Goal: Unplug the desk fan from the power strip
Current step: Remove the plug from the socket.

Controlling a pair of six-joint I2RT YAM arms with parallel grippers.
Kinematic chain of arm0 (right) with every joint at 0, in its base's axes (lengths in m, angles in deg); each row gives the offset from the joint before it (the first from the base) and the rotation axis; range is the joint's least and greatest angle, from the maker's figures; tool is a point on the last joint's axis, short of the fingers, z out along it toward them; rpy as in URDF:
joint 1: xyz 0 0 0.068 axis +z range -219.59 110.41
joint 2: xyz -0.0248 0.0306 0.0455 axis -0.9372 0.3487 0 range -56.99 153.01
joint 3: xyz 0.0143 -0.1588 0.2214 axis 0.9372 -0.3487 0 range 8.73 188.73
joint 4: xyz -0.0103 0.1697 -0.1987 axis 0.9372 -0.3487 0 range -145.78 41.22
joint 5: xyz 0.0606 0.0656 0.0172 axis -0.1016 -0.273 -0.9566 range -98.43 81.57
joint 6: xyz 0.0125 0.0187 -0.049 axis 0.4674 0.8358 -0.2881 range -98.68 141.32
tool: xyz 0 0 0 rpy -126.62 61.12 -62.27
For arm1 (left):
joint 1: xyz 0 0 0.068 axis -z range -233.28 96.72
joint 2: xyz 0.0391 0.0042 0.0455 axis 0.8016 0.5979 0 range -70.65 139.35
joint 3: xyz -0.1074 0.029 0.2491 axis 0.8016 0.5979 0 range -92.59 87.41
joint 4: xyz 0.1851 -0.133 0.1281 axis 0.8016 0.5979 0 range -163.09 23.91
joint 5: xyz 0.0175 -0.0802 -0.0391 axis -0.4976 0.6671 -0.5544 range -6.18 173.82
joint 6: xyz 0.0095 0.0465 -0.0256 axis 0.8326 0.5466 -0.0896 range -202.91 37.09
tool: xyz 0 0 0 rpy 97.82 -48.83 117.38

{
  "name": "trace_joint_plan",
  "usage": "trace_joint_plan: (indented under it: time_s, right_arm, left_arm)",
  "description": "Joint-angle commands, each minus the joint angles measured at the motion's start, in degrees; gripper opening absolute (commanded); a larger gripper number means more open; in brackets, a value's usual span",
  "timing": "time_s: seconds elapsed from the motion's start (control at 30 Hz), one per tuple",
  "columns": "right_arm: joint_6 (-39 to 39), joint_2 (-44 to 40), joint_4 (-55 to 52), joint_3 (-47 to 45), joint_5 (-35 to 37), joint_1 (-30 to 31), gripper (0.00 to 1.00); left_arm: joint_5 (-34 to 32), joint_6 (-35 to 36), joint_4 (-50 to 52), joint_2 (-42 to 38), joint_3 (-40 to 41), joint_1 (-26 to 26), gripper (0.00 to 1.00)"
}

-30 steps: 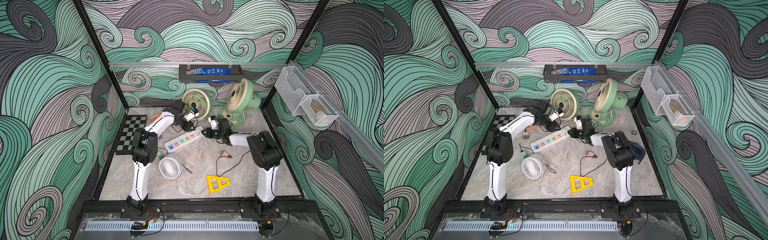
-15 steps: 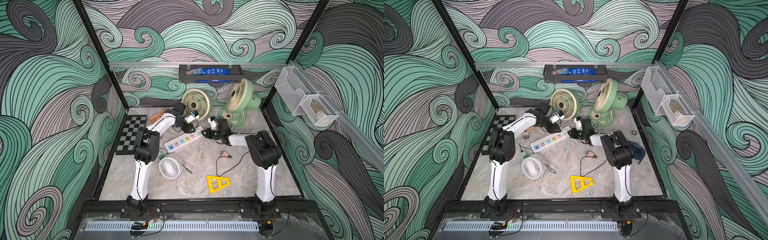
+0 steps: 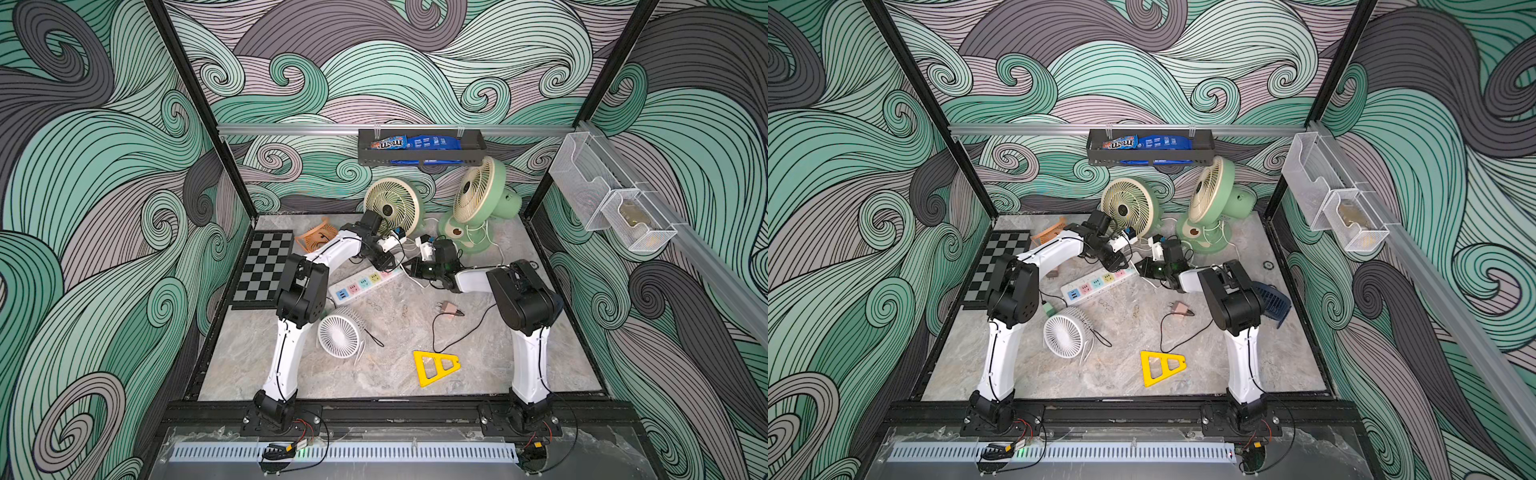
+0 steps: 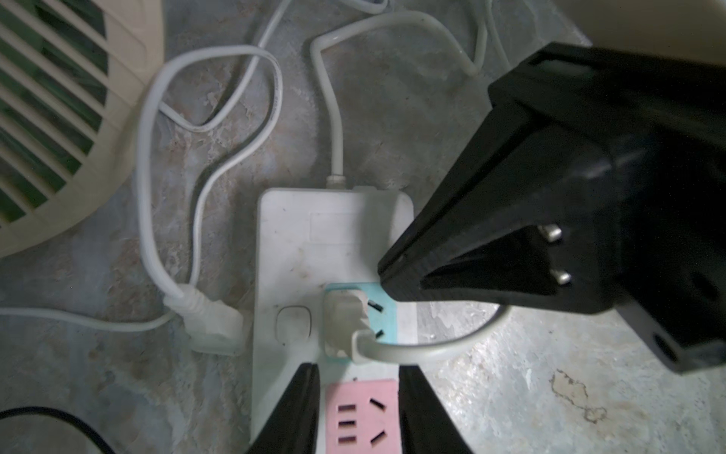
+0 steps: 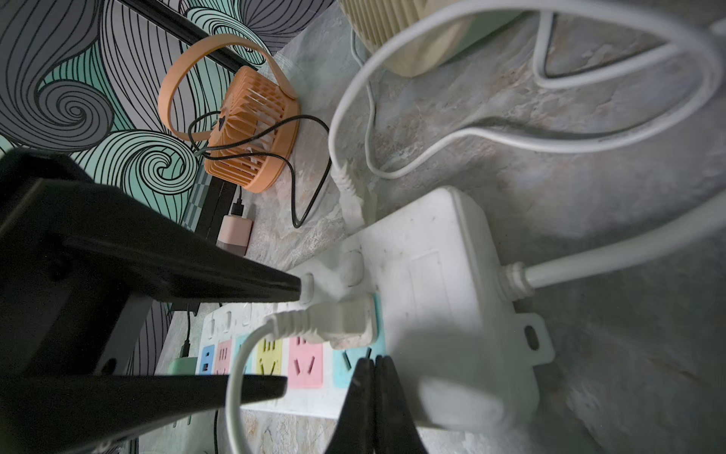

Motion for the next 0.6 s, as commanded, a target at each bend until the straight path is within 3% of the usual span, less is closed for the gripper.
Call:
trace_joint_plan:
  time_s: [0.0, 0.43, 0.57]
  right_arm:
    - [1.0, 1.5, 0.5, -1.3, 0.8, 0.0, 0.08]
    - [2.0, 1.9, 1.1, -1.6, 1.8, 0.3, 0.08]
    - [2.1, 2.0, 0.5, -1.5, 2.6, 0.4, 0.08]
  left_arm:
    - [-2.9, -1.2, -1.9, 1.2, -0.7, 0.5, 0.37]
    - [-5.4, -1.6, -2.2, 1.9, -1.0, 2.3, 0.29]
    - [-6.6, -1.1, -1.9, 1.5, -1.0, 3.0, 0.20]
